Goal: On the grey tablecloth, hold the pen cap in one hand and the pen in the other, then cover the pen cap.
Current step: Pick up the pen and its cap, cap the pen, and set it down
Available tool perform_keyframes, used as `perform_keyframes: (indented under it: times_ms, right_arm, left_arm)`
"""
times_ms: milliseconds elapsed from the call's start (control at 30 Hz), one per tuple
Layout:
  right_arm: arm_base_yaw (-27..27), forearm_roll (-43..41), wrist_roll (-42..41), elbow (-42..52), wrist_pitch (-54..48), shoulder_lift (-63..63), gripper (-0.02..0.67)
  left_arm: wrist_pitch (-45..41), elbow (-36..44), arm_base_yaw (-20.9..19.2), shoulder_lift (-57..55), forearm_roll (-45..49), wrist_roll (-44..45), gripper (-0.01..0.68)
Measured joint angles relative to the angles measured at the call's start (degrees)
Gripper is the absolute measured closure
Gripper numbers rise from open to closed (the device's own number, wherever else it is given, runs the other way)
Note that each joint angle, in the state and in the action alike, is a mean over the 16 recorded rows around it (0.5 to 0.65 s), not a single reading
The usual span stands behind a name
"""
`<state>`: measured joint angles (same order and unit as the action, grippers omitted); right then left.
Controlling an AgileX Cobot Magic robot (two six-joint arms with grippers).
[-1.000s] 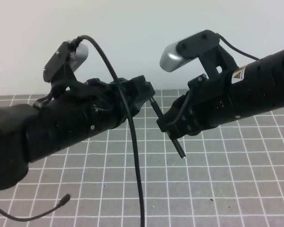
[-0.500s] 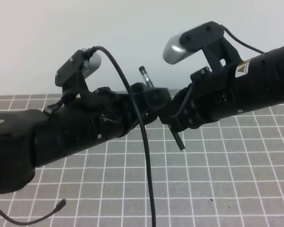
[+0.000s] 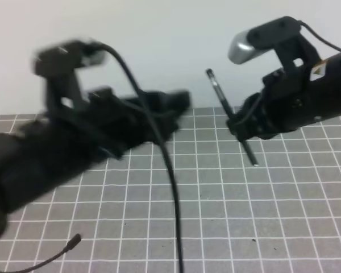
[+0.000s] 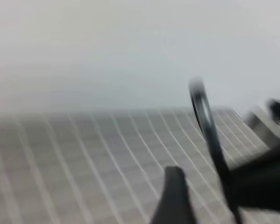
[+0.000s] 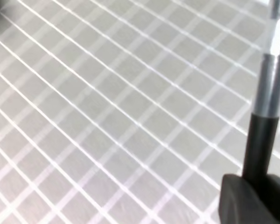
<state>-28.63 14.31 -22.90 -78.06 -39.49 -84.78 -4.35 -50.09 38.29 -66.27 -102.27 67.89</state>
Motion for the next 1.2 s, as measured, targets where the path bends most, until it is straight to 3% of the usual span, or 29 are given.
perform_keyframes:
  times_ms: [233,400,700,900,1200]
  right_arm:
    - [2.6,-1.0,-0.9,0.1,-6.9,-3.2,0.575]
    - [3.3,1.6,-2.3,1.5,-8.3,-6.3,0.575]
    - [3.3,5.8,-3.8,6.3,-1.0,-11.4,0.573]
    - [3.3,5.5,-4.2,8.4,2.6,-14.5,0.551]
    - [3.3,4.7,-4.3,8.8,3.3,-17.1,0.421]
  left_arm:
    - [6.2,0.6,0.0,4.1,2.5,11.1,0.545]
    - [10.1,2.8,0.0,4.9,1.6,18.8,0.654]
    - [16.4,9.9,0.0,5.0,-2.2,30.7,0.673]
    - [19.0,13.6,0.0,5.0,-2.7,33.8,0.673]
    - [20.2,14.9,0.0,5.0,-2.7,34.4,0.673]
